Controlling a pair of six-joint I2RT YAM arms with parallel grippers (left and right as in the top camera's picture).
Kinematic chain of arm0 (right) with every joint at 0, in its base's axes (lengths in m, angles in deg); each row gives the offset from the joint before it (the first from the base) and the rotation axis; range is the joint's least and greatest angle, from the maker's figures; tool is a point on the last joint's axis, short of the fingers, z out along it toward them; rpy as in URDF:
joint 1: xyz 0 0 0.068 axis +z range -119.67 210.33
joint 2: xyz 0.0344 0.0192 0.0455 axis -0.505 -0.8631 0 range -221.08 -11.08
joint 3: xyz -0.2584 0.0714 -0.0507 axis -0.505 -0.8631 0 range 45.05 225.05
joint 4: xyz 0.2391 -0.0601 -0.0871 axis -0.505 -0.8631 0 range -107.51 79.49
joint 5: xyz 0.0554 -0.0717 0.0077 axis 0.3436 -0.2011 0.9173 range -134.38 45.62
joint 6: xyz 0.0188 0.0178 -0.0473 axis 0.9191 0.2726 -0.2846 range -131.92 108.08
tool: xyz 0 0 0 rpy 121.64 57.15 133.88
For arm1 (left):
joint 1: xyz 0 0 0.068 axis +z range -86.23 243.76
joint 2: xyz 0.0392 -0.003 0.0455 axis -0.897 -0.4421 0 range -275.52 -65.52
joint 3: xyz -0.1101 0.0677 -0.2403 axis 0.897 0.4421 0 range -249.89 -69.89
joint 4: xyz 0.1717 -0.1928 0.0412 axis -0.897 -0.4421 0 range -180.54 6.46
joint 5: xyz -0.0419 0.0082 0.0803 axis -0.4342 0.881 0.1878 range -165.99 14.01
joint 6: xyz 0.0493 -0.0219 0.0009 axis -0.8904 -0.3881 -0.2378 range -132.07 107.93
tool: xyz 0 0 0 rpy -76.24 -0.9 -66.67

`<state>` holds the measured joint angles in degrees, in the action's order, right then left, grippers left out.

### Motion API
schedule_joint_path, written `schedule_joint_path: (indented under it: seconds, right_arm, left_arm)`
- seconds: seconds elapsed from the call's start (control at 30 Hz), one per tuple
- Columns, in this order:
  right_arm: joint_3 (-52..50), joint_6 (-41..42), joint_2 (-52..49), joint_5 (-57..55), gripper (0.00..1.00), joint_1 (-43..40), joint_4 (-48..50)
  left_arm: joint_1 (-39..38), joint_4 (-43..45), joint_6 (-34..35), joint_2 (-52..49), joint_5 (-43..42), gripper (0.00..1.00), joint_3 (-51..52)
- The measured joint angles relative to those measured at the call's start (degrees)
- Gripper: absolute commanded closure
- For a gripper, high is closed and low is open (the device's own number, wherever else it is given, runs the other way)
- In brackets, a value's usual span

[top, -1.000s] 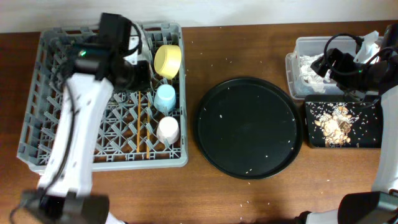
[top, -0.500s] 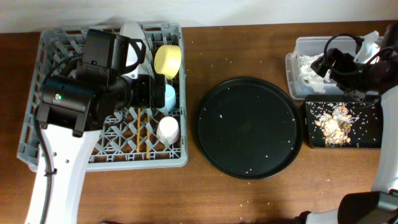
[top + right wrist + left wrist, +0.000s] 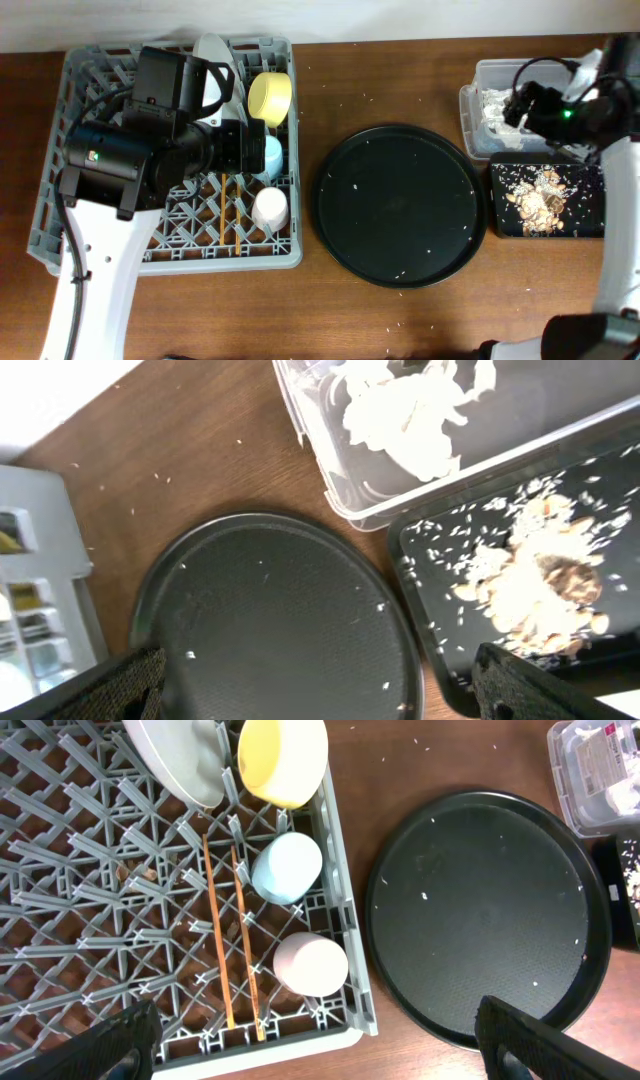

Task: Sort waste into correct bins and load items into the dishwasher rack

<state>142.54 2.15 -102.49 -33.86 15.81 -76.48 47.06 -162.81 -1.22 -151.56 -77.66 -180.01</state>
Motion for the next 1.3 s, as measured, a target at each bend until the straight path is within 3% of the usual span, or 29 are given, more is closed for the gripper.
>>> schedule_joint_path:
  seconds: [0.07,0.17,0.3,0.37,0.63,0.77,0.97,1.03,1.1,1.3]
  right_arm:
    - [-0.1,-1.0,3.7,-6.7,0.02,6.6,1.1]
    - [-0.2,-6.2,11.4,-13.4,0.02,15.8,11.6]
    - [-1.5,-8.5,17.6,-14.2,0.02,17.1,16.9]
    - [-9.3,-9.6,25.2,-14.4,0.02,17.1,22.9]
    - [-62.6,-10.2,56.6,-12.2,0.02,17.1,56.3]
    - [-83.9,-9.9,69.8,-8.8,0.01,17.1,69.4]
    - [-95.8,-9.6,86.0,-8.7,0.02,20.7,70.3]
    - [-96.7,-9.6,89.4,-8.7,0.01,21.1,66.6]
    - [-96.7,-9.6,90.7,-8.7,0.02,21.2,61.8]
    - [-96.8,-9.6,90.7,-8.7,0.02,21.4,61.7]
  left_arm:
    - [0.0,0.0,0.0,0.0,0.2,0.00,0.0]
    - [0.0,-0.1,0.0,0.0,0.2,0.00,0.0]
    - [0.0,-0.1,0.0,0.0,0.2,0.00,0.0]
    - [0.0,0.0,0.0,0.0,0.2,0.01,0.0]
    - [0.0,-0.1,0.0,-0.1,0.2,0.01,0.0]
    - [0.0,0.1,0.0,-0.1,0.2,0.01,0.0]
    - [0.0,0.0,0.0,-0.4,0.2,0.00,-0.1]
    - [0.0,0.0,0.0,-0.4,0.2,0.01,-0.1]
    - [0.0,0.0,0.0,-0.4,0.2,0.01,-0.1]
    - [0.0,0.0,0.0,-0.4,0.2,0.00,-0.1]
